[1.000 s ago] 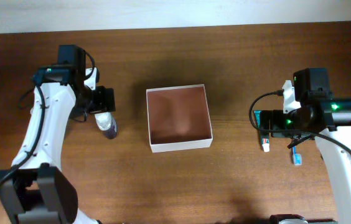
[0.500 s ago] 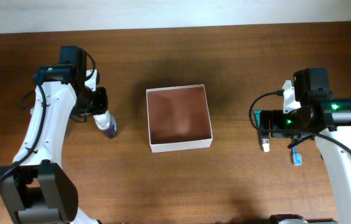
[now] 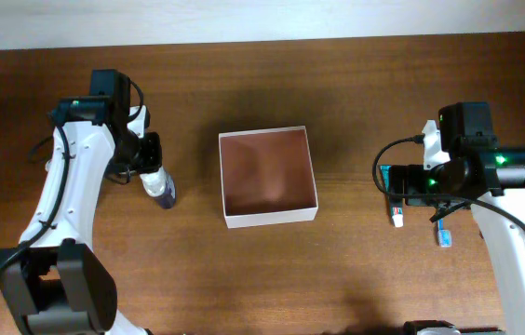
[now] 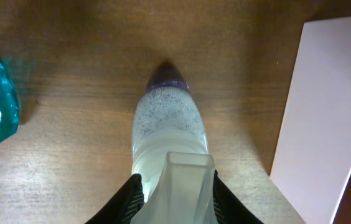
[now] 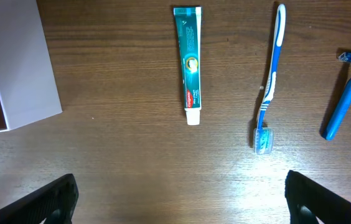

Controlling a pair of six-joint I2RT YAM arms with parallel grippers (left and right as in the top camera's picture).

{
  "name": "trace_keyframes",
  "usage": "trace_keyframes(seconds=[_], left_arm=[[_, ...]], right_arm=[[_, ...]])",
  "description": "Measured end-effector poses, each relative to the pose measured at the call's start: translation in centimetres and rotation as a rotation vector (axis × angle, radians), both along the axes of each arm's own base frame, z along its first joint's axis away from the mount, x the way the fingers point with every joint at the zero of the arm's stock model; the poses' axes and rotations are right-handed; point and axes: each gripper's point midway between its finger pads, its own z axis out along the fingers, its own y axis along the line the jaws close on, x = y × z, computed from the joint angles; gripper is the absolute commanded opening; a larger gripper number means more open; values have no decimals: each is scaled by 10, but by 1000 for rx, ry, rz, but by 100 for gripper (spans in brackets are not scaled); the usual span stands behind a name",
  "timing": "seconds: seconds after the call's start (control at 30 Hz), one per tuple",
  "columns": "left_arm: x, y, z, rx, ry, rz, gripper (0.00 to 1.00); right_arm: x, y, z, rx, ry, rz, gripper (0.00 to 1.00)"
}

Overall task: Pack container
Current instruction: 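Lift the soap bottle and lower it into the box's back-right corner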

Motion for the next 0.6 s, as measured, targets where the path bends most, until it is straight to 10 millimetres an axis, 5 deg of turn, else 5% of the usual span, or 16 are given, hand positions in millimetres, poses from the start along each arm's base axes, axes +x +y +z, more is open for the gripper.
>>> trace_keyframes(seconds=[0.17, 0.27, 0.43, 0.6], left_arm=[[3, -12, 24, 10, -5, -31, 0], [13, -29, 64, 27, -77, -69, 0], [28, -77, 126, 14, -254, -151, 0], [22, -140, 140, -32, -318, -254, 0]], right_arm=[[0, -1, 0, 1, 0, -8, 99], [0, -5, 0, 1, 0, -23, 99], [0, -9, 0, -1, 1, -41, 99], [0, -10, 0, -2, 0, -42, 99]])
